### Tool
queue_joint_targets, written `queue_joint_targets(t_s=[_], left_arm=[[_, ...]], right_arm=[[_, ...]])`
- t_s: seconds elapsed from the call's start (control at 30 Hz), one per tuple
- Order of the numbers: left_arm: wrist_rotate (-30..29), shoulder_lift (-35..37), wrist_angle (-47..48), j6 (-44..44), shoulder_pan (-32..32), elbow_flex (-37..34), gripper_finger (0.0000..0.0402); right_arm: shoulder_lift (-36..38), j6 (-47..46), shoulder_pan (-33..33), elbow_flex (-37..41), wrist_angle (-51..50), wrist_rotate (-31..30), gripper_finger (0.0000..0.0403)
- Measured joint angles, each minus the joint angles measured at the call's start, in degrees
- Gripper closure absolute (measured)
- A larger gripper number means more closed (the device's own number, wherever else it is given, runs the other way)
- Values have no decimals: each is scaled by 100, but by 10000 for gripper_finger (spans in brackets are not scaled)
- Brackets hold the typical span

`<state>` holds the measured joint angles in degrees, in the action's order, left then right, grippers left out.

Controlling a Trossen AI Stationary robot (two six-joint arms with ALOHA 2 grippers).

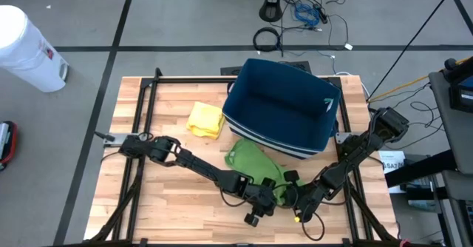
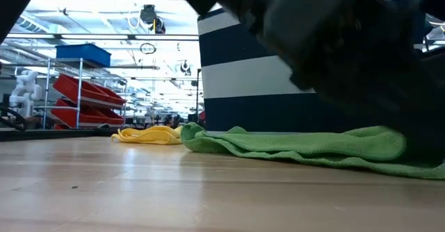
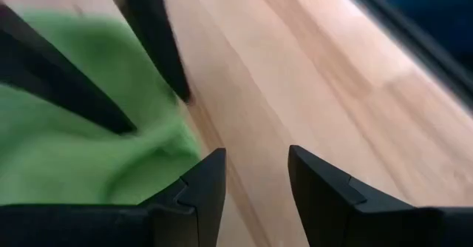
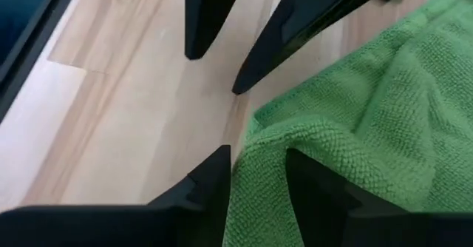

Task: Fold towel
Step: Fold the green towel

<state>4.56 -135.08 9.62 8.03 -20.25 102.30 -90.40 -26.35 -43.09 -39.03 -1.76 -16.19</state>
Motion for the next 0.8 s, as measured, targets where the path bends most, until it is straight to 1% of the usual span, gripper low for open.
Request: queue_joint_targets(t_s=[0.13, 0.27, 0.4, 0.47, 0.57, 0.6, 0.8], left_arm=[[-275, 58, 11, 1, 53, 14, 248], [-273, -4, 16, -3, 171, 2, 248], [-223, -20, 20, -26, 285, 2, 248], [-130, -20, -32, -48, 328, 2, 248], [326, -22, -37, -141, 402, 2, 248], [396, -22, -61, -167, 416, 2, 248], [410, -22, -115, -201, 448, 2, 248]], right_arm=[[115, -19, -11, 0, -27, -9, 286], [196, -18, -11, 0, -98, -29, 300], [196, -175, -9, 2, -514, -44, 321], [196, -267, -8, 2, -716, -46, 330], [196, -299, -8, 2, -803, -47, 340], [196, -297, -9, 2, -803, -48, 344], [196, -210, 0, 2, -802, -126, 361]])
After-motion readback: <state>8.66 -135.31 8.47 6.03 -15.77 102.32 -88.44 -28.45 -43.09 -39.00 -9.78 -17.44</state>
